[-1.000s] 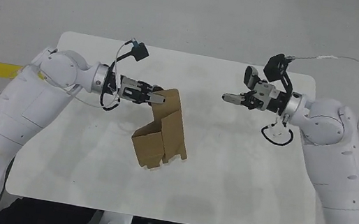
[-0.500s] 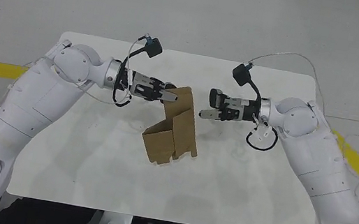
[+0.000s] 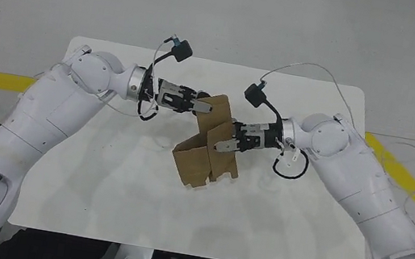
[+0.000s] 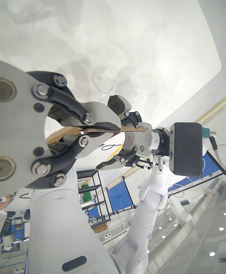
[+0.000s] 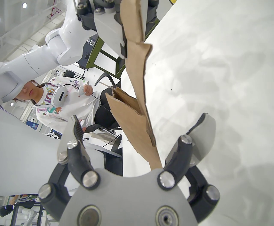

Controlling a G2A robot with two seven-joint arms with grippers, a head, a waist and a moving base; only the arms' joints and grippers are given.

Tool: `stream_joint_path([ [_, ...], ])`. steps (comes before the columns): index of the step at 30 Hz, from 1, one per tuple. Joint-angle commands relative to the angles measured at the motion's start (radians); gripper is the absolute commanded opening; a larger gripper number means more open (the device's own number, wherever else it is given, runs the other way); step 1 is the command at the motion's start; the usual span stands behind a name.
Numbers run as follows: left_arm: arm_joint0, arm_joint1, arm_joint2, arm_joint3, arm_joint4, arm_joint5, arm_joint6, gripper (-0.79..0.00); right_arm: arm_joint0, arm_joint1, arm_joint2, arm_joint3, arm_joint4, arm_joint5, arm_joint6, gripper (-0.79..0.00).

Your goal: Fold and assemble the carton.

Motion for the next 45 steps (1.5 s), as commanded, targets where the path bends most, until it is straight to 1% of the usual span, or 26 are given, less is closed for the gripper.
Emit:
stream_joint_path([
  [1, -0.003, 0.001, 0.009, 0.0, -0.008, -0.001, 0.001, -0.785, 0.014, 0.003, -0.026, 0.008, 0.012, -0.012, -0.012, -0.397],
  [2, -0.005, 0.001, 0.014, -0.001, -0.011, -0.001, 0.001, -0.785, 0.021, 0.004, -0.04, 0.012, 0.016, -0.017, -0.017, -0.465],
  [4, -0.007, 0.003, 0.022, 0.0, -0.02, -0.004, 0.004, -0.785, 0.035, 0.007, -0.068, 0.02, 0.024, -0.026, -0.026, -0.536],
  [5, -0.009, 0.003, 0.025, 0.001, -0.026, -0.005, 0.004, -0.785, 0.042, 0.009, -0.081, 0.023, 0.029, -0.031, -0.031, -0.606],
  [6, -0.01, 0.004, 0.029, 0.002, -0.029, -0.005, 0.005, -0.785, 0.048, 0.011, -0.093, 0.026, 0.034, -0.036, -0.036, -0.637],
  [7, -0.012, 0.005, 0.032, 0.002, -0.031, -0.006, 0.006, -0.785, 0.054, 0.012, -0.106, 0.029, 0.04, -0.041, -0.041, -0.696],
  [9, -0.015, 0.007, 0.038, 0.004, -0.038, -0.008, 0.008, -0.785, 0.065, 0.015, -0.129, 0.033, 0.05, -0.052, -0.052, -0.757],
  [11, -0.018, 0.008, 0.045, 0.006, -0.043, -0.008, 0.008, -0.785, 0.075, 0.018, -0.152, 0.037, 0.06, -0.06, -0.06, -0.785],
  [19, -0.026, 0.014, 0.07, 0.002, -0.058, -0.015, 0.015, -0.785, 0.117, 0.028, -0.236, 0.051, 0.102, -0.089, -0.09, -0.785],
  [21, -0.03, 0.016, 0.075, -0.002, -0.057, -0.018, 0.018, -0.477, 0.126, 0.03, -0.255, 0.053, 0.111, -0.096, -0.096, -0.785],
  [22, -0.031, 0.017, 0.078, -0.004, -0.057, -0.019, 0.019, -0.154, 0.131, 0.03, -0.263, 0.055, 0.116, -0.099, -0.099, -0.785],
  [23, -0.033, 0.018, 0.08, -0.005, -0.057, -0.022, 0.022, 0.0, 0.135, 0.031, -0.272, 0.057, 0.122, -0.101, -0.101, -0.785],
  [28, -0.04, 0.025, 0.08, -0.011, -0.08, -0.046, 0.046, 0.0, 0.154, 0.035, -0.307, 0.068, 0.155, -0.116, -0.117, -0.785],
  [33, -0.034, 0.038, 0.069, -0.004, -0.068, -0.082, 0.082, 0.0, 0.164, 0.04, -0.319, 0.09, 0.191, -0.144, -0.144, -0.785],
  [39, 0.007, 0.057, 0.053, 0.004, -0.049, -0.12, 0.12, 0.0, 0.166, 0.048, -0.308, 0.13, 0.227, -0.169, -0.169, -0.785],
  [45, 0.046, 0.074, 0.043, -0.018, -0.035, -0.121, 0.121, 0.0, 0.153, 0.051, -0.277, 0.172, 0.256, -0.196, -0.196, -0.785],
])
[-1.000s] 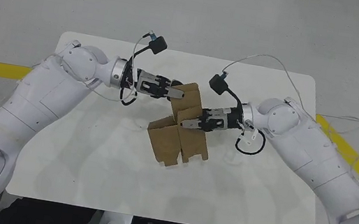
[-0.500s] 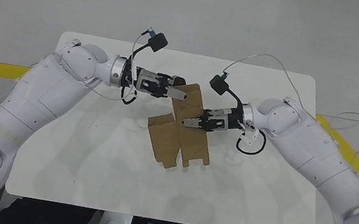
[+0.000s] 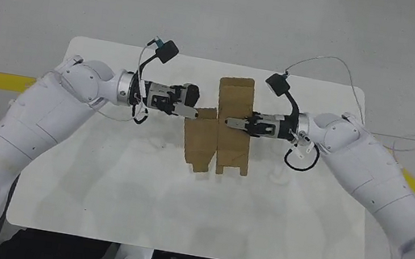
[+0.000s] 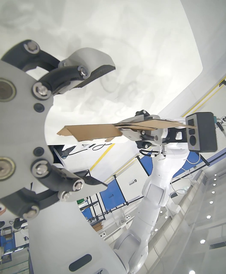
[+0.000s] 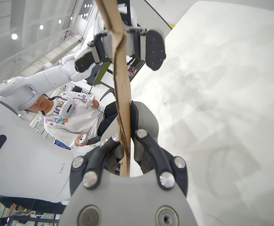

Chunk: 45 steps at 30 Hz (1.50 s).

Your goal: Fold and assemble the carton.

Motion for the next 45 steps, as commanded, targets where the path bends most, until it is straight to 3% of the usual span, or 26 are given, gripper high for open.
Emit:
stream_joint_path([
  [1, 0.012, 0.005, -0.002, -0.009, 0.01, 0.002, -0.002, 0.0, -0.006, 0.0, 0.011, 0.013, 0.005, -0.003, -0.003, -0.785],
  [10, 0.047, 0.013, 0.002, -0.052, 0.051, 0.005, -0.005, 0.0, -0.041, -0.013, 0.07, 0.038, 0.029, 0.003, -0.036, -0.785],
  [19, 0.059, -0.004, 0.022, -0.045, 0.063, 0.004, -0.004, 0.0, -0.072, -0.027, 0.124, 0.041, 0.006, 0.005, -0.076, -0.785],
  [20, 0.058, -0.006, 0.023, -0.042, 0.062, 0.004, -0.004, -0.166, -0.076, -0.028, 0.129, 0.04, 0.006, 0.003, -0.077, -0.785],
  [21, 0.059, -0.008, 0.025, -0.04, 0.06, 0.005, -0.005, -0.456, -0.079, -0.03, 0.134, 0.04, 0.005, 0.003, -0.076, -0.785],
  [23, 0.059, -0.012, 0.028, -0.036, 0.055, 0.008, -0.008, -0.73, -0.084, -0.032, 0.145, 0.041, 0.002, 0.005, -0.073, -0.785],
  [24, 0.058, -0.013, 0.029, -0.032, 0.052, 0.01, -0.009, -0.785, -0.087, -0.033, 0.15, 0.042, 0.001, 0.006, -0.071, -0.785],
  [37, 0.061, -0.026, 0.031, 0.012, 0.009, 0.032, -0.032, -0.785, -0.116, -0.044, 0.211, 0.051, -0.015, 0.016, -0.032, -0.785],
  [38, 0.061, -0.028, 0.03, 0.017, 0.005, 0.038, -0.038, -0.785, -0.118, -0.045, 0.215, 0.051, -0.015, 0.017, -0.029, -0.72],
  [40, 0.06, -0.031, 0.028, 0.023, -0.004, 0.05, -0.049, -0.785, -0.122, -0.046, 0.225, 0.053, -0.015, 0.018, -0.023, -0.428],
  [41, 0.06, -0.032, 0.027, 0.022, -0.011, 0.055, -0.055, -0.785, -0.125, -0.047, 0.23, 0.053, -0.015, 0.019, -0.02, -0.025],
  [45, 0.061, -0.033, 0.024, 0.01, -0.037, 0.083, -0.083, -0.785, -0.132, -0.045, 0.255, 0.065, -0.008, 0.019, 0.001, 0.0],
])
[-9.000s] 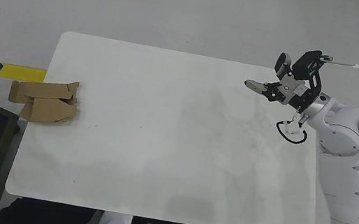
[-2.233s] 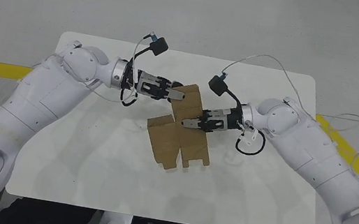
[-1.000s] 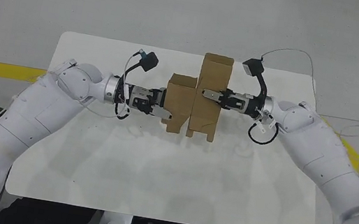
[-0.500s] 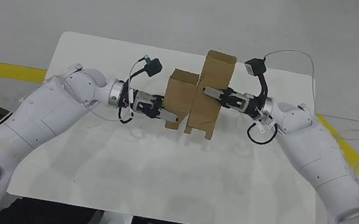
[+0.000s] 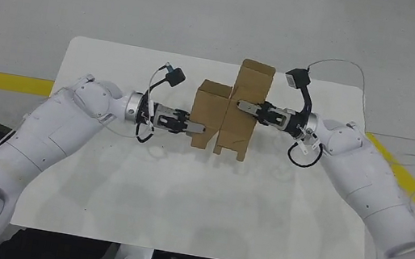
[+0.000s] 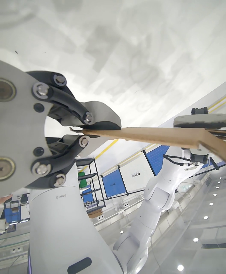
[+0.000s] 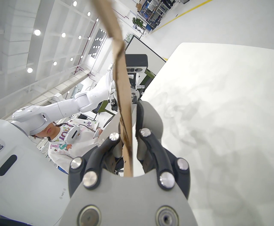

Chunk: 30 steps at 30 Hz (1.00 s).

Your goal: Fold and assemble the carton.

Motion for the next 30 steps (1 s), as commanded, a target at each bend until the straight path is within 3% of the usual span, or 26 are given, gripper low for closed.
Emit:
stream_joint_path([
  [1, 0.0, 0.001, -0.001, -0.012, -0.017, 0.021, -0.02, -0.785, -0.002, 0.003, 0.015, 0.007, 0.005, 0.001, 0.018, 0.0],
  [12, -0.02, 0.032, 0.026, -0.098, -0.08, 0.24, -0.241, -0.785, -0.034, 0.061, 0.092, -0.058, -0.009, 0.112, 0.138, 0.0],
  [22, -0.032, 0.051, 0.062, -0.137, -0.097, 0.302, -0.302, -0.785, -0.084, 0.118, 0.137, -0.176, 0.004, 0.239, 0.266, 0.0],
  [25, -0.036, 0.054, 0.07, -0.139, -0.102, 0.302, -0.302, -0.785, -0.096, 0.129, 0.143, -0.201, 0.017, 0.267, 0.294, -0.179],
  [30, -0.042, 0.06, 0.081, -0.142, -0.111, 0.303, -0.303, -0.785, -0.109, 0.142, 0.149, -0.226, 0.031, 0.295, 0.322, -0.326],
])
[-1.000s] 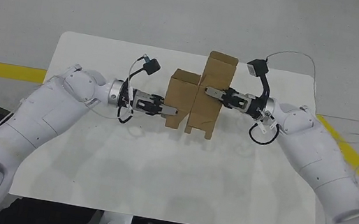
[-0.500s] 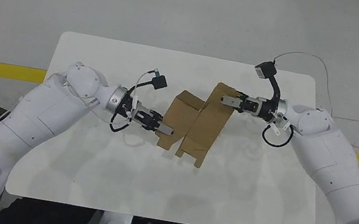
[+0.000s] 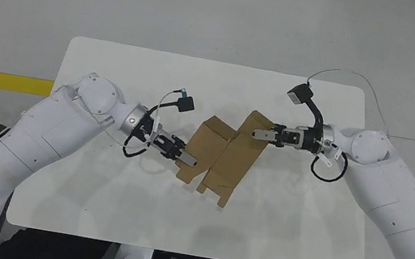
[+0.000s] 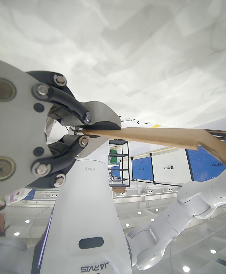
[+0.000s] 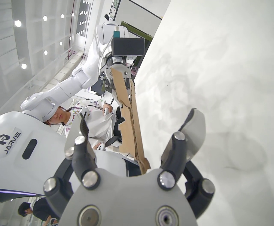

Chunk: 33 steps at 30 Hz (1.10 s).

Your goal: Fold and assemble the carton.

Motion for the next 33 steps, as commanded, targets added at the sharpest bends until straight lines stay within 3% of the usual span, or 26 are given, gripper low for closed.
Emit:
stream_joint_path([
  [1, -0.001, 0.003, 0.004, -0.002, -0.004, 0.001, -0.001, -0.785, -0.004, 0.004, 0.001, -0.008, 0.003, 0.005, 0.005, -0.409],
  [11, -0.006, 0.017, 0.016, -0.009, -0.024, -0.006, 0.006, -0.785, -0.007, 0.009, -0.013, -0.037, 0.038, 0.018, 0.018, -0.767],
  [14, -0.01, 0.019, 0.019, -0.009, -0.03, -0.007, 0.007, -0.785, -0.004, 0.009, -0.016, -0.036, 0.044, 0.015, 0.015, -0.785],
  [15, -0.013, 0.02, 0.016, -0.005, -0.029, -0.015, 0.015, -0.646, -0.003, 0.009, -0.016, -0.035, 0.049, 0.013, 0.013, -0.785],
  [16, -0.014, 0.02, 0.013, -0.001, -0.029, -0.027, 0.027, -0.425, -0.002, 0.009, -0.016, -0.033, 0.05, 0.011, 0.011, -0.785],
  [17, -0.015, 0.021, 0.009, 0.001, -0.032, -0.039, 0.04, -0.077, -0.001, 0.009, -0.016, -0.03, 0.051, 0.009, 0.009, -0.785],
  [18, -0.015, 0.022, 0.004, 0.004, -0.037, -0.054, 0.054, 0.0, 0.0, 0.01, -0.015, -0.025, 0.051, 0.003, 0.003, -0.785],
  [28, 0.015, 0.035, -0.061, 0.046, -0.015, -0.244, 0.244, 0.0, 0.006, 0.004, 0.01, 0.032, 0.029, -0.103, -0.103, -0.785],
  [33, 0.038, 0.031, -0.073, 0.057, -0.019, -0.264, 0.265, 0.0, 0.006, -0.004, 0.031, 0.057, 0.015, -0.155, -0.155, -0.785],
])
